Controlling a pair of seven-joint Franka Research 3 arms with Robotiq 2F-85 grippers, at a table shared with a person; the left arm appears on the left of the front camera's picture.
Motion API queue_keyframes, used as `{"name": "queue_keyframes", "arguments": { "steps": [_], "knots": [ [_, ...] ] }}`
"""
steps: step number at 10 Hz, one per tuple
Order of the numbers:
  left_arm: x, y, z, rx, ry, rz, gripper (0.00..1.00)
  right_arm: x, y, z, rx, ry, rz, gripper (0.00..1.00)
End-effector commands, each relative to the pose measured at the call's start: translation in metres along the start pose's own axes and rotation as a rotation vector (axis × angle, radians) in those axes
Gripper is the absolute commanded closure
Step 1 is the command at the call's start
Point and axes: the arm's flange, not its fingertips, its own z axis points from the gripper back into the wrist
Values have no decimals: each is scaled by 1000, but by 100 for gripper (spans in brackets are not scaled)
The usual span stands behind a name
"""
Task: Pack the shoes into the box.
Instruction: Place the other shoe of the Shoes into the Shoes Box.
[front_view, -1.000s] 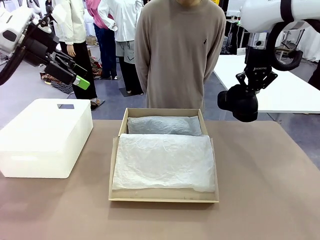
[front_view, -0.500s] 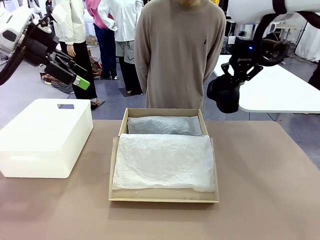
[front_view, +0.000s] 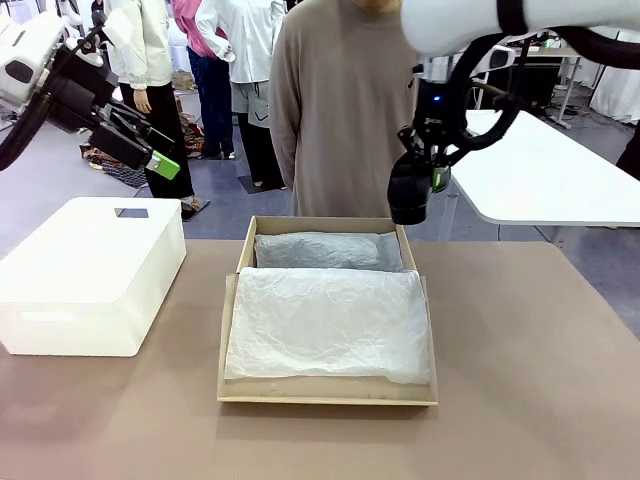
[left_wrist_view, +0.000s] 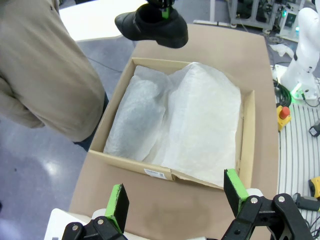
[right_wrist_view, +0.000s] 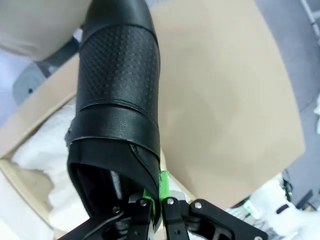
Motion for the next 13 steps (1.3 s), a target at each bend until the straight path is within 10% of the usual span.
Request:
{"name": "queue_keyframes", "arguments": {
  "steps": [1, 10, 13],
  "knots": [
    [-1, 1, 0, -7, -23, -20, 0, -8, 24, 7, -25, -79, -53, 100],
    [-1, 1, 0, -7, -23, -20, 0, -9, 16, -4, -17, -26, -33, 100],
    [-1, 1, 0, -7, -23, -20, 0, -37, 42, 23, 6, -51, -226, 100]
  ]
}}
